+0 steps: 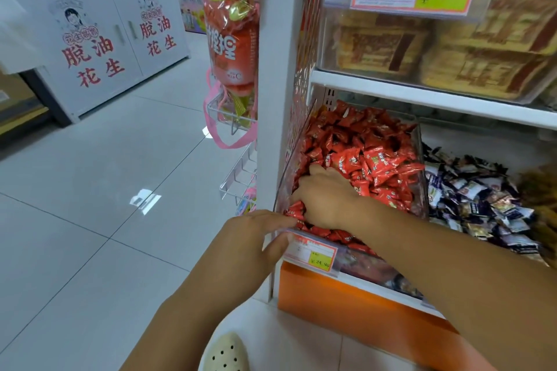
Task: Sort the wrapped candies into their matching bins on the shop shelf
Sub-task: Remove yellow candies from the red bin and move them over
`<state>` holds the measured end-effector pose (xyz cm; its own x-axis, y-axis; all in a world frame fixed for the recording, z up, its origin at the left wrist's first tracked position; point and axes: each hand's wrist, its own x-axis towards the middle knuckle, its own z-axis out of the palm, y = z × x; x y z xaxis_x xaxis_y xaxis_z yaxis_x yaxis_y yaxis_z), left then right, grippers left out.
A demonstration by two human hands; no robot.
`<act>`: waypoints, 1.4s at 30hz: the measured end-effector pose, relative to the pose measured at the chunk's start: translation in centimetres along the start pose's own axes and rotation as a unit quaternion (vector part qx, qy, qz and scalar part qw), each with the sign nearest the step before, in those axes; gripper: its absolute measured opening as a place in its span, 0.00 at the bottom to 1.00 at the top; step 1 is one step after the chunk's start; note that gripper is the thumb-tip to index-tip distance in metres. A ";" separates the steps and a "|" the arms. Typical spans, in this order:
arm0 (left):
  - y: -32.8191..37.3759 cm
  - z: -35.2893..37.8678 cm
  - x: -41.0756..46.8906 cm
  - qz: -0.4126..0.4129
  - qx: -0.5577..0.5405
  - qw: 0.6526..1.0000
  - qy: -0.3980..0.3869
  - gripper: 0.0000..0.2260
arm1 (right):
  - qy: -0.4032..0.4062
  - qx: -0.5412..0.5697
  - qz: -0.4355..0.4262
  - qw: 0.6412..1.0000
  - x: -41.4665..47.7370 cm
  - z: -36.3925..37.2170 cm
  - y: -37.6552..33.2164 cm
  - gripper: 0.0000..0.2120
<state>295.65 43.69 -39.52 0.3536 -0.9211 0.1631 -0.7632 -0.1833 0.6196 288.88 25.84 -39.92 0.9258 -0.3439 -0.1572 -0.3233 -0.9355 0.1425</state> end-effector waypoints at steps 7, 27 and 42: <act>0.5 0.0 0.6 -0.065 -0.013 0.996 0.057 0.10 | 0.047 0.217 0.011 0.975 -2.0 -1.7 2.8 0.16; 5.7 2.8 7.3 -0.108 -0.364 0.925 -0.020 0.15 | 0.061 0.467 0.059 0.880 -7.7 -3.5 5.7 0.14; 4.5 0.5 3.9 -0.067 -0.122 0.980 0.145 0.16 | 0.090 0.385 0.079 0.915 -5.8 -6.3 7.2 0.16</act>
<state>293.29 39.07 -36.50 0.6082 -0.7509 0.2574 -0.5598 -0.1759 0.8098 282.41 21.58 -31.80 0.8503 -0.5260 -0.0207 -0.4345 -0.6791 -0.5917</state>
